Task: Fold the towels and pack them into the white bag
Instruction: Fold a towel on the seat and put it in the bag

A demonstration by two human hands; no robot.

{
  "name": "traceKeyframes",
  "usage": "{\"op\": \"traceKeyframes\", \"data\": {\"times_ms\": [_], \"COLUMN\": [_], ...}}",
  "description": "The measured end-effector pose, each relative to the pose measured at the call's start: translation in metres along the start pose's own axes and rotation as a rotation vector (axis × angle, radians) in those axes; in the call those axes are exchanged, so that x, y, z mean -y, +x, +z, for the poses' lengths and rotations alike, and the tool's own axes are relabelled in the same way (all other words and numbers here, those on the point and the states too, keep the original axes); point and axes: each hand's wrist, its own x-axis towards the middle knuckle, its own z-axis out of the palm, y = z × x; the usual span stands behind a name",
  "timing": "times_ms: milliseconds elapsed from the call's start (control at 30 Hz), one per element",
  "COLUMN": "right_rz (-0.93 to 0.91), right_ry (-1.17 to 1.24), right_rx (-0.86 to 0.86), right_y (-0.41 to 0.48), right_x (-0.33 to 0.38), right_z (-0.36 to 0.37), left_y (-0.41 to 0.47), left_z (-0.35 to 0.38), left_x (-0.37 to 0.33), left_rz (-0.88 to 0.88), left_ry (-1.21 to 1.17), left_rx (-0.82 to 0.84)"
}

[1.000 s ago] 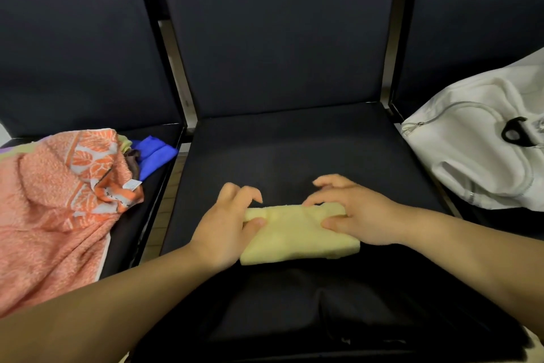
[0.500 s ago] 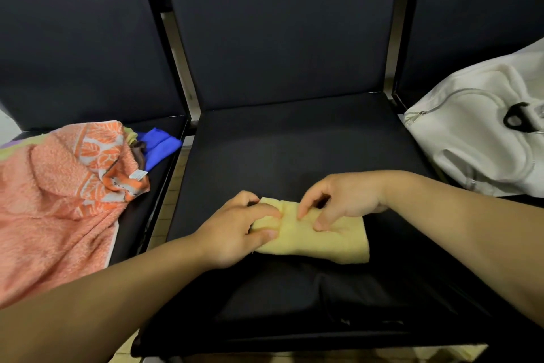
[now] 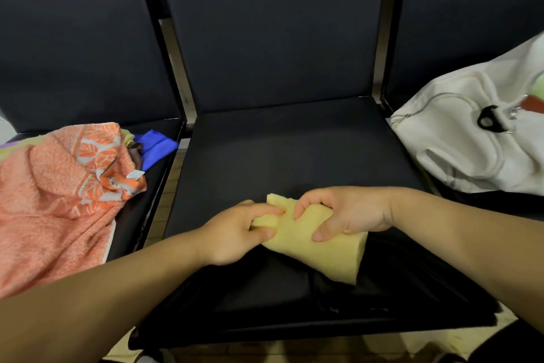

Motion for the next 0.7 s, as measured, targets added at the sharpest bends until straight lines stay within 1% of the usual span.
{"op": "traceKeyframes", "data": {"times_ms": [67, 133, 200, 300, 433, 500, 567, 700], "right_rz": [-0.043, -0.069, -0.085, -0.124, -0.184, -0.229, -0.279, -0.363], "right_ry": [-0.054, -0.099, -0.113, -0.055, -0.054, 0.005, 0.104, 0.327], "right_rx": [-0.054, -0.111, -0.186, -0.310, -0.514, -0.620, -0.725, -0.867], "right_y": [-0.018, -0.041, -0.066, -0.106, -0.164, -0.192, -0.218, -0.260], "right_x": [0.002, 0.004, 0.005, 0.002, -0.011, -0.022, -0.035, -0.067], "right_z": [-0.007, -0.018, -0.032, -0.058, -0.093, -0.110, -0.126, -0.154], "left_y": [0.005, 0.013, 0.026, 0.049, 0.082, 0.102, 0.123, 0.164], "left_z": [0.001, -0.003, -0.013, -0.038, -0.062, -0.065, -0.064, -0.051], "left_x": [-0.016, -0.037, -0.062, -0.111, -0.193, -0.231, -0.267, -0.335], "left_rz": [0.006, 0.033, 0.082, 0.158, 0.250, 0.319, 0.385, 0.463], "left_ry": [-0.150, -0.227, -0.229, -0.214, -0.107, -0.091, -0.130, -0.211], "left_rx": [-0.033, -0.066, -0.102, -0.123, -0.130, -0.152, -0.166, -0.139]}}
